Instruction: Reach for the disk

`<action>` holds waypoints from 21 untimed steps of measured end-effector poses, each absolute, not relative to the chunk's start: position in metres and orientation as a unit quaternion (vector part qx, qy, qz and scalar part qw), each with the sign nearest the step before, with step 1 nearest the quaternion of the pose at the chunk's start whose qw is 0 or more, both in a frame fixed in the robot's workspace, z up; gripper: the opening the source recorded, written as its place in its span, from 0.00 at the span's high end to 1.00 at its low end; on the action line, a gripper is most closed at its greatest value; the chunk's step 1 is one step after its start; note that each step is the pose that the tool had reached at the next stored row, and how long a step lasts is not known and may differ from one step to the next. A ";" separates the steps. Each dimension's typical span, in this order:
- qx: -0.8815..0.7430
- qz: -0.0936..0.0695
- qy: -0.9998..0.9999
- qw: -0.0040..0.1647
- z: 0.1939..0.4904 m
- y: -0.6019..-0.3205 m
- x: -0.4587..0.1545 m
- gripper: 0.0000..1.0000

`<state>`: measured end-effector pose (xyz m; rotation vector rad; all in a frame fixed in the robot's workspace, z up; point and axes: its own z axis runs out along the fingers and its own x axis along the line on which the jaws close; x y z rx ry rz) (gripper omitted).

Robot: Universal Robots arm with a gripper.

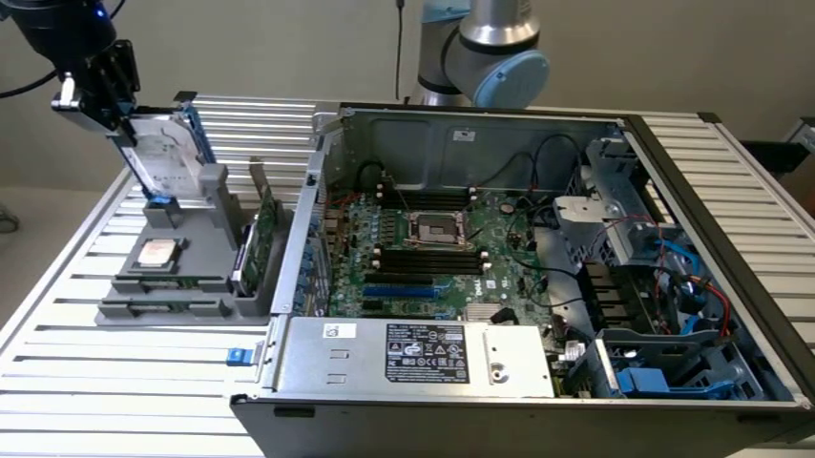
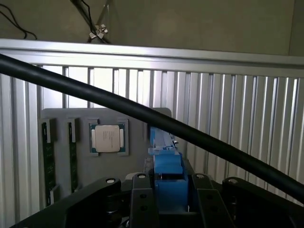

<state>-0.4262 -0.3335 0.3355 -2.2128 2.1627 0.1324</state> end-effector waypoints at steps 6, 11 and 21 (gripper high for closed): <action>-0.714 0.044 0.698 0.022 0.363 -0.334 -0.425 0.67; -0.714 0.046 0.698 0.020 0.386 -0.334 -0.424 0.67; -0.714 0.056 0.698 0.011 0.433 -0.335 -0.404 0.67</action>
